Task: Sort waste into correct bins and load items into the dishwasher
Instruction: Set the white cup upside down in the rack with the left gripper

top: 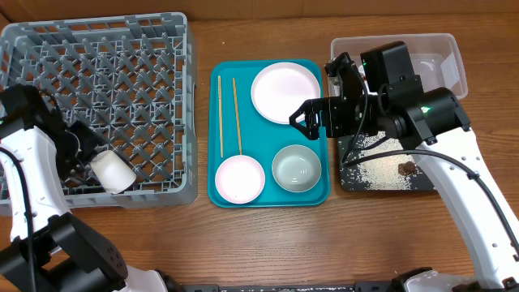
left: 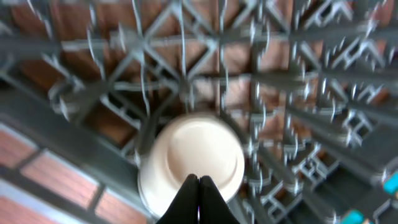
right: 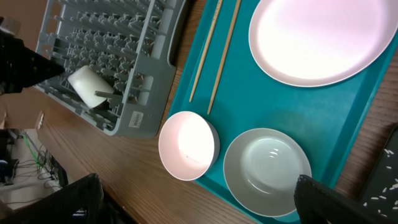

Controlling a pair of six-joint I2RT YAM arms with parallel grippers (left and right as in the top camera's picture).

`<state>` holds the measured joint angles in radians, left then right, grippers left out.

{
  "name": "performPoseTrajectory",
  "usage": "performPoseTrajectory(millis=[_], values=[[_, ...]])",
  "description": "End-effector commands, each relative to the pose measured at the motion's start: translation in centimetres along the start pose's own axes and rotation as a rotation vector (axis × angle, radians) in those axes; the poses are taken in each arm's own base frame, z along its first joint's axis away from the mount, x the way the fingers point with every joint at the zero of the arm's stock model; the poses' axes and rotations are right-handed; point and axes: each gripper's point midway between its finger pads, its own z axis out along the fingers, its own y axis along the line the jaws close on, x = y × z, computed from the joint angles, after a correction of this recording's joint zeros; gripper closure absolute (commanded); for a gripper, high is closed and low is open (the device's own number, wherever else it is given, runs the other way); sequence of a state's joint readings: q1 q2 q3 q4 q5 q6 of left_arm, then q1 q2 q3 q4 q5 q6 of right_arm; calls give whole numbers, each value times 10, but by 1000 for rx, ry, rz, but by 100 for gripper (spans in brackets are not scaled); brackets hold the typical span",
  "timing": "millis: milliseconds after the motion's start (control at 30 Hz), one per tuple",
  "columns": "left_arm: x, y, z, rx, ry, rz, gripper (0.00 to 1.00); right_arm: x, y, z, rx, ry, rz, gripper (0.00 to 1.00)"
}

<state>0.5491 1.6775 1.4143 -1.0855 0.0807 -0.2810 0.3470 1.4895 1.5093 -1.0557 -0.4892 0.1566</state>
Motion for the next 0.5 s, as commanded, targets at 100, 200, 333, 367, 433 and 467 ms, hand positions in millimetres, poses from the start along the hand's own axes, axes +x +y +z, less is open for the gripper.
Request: performPoseTrajectory(millis=[100, 200, 333, 367, 433, 467], values=[[-8, 0, 6, -32, -16, 25, 96, -3, 2, -4, 6, -17, -9, 0], [-4, -3, 12, -38, 9, 46, 95, -3, 2, -4, 6, -17, -9, 0], [3, -5, 17, -47, 40, 74, 96, -3, 2, -4, 6, -17, -9, 0], [6, -5, 16, -50, 52, 76, 96, -3, 2, -4, 6, -16, -9, 0], [13, -4, 16, -53, 80, 76, 96, -3, 2, -4, 5, -17, -9, 0], [18, -3, 15, -54, 99, 74, 96, -3, 2, -4, 5, -17, -9, 0]])
